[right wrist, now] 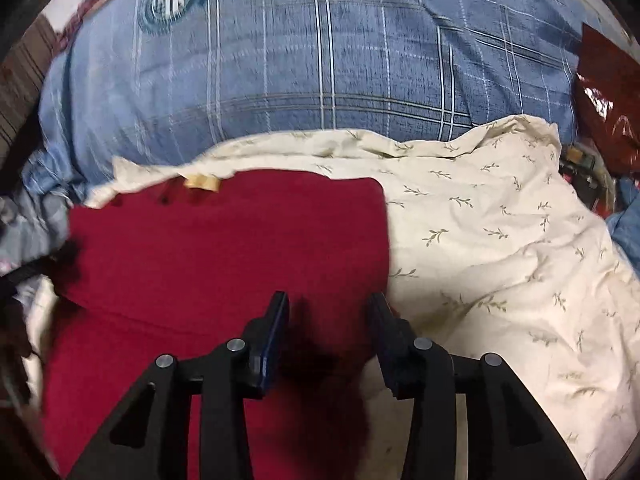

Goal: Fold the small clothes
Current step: 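Grasp the sweater hem with the left gripper and lift it toward the collar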

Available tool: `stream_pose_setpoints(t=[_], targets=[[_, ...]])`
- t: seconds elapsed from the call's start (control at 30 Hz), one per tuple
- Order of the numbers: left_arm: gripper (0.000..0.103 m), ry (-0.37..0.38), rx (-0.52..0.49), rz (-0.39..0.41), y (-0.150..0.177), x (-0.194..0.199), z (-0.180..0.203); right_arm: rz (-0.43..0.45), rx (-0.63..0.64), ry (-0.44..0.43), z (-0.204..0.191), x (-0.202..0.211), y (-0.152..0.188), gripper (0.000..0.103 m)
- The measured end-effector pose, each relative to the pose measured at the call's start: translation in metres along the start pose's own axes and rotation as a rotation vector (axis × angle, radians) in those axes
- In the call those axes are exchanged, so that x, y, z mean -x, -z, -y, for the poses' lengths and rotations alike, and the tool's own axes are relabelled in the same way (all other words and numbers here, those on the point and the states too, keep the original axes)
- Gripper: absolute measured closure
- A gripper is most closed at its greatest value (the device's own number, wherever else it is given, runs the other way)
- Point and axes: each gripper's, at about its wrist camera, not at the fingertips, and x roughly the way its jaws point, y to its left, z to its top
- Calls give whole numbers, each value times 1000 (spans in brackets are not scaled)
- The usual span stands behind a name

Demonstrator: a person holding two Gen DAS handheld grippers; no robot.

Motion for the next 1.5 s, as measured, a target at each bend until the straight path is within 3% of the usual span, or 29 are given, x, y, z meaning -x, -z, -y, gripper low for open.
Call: stream_pose_setpoints(t=[0.27,0.43,0.63,0.93,1.03,1.13,1.2,1.3,1.5], targets=[[32,-44,1,13,22,31,8,-17,-30,-45,9,26,28,52],[31,-55,-10,-12,41,42,15,-25,-52,-79,12,34,43,41],[21,-17,18,-30,69,59,16,-25,-77,-86,16,38,55,39],[21,5,51,-24,99,72,11,10,-179,-57,41,9,22,39],[21,-18,50,-25,107,70,9,21,-162,-4,41,-5,5,39],[21,-38,57,-38,111,65,7,-57,-127,78,38,-30,3,39],[21,-47,53,-40,113,62,7,-76,-124,75,38,-37,8,39],[21,-59,37,-36,116,61,8,-45,-99,76,34,-17,13,39],[21,-64,26,-30,117,63,10,-31,-36,-16,30,33,36,32]])
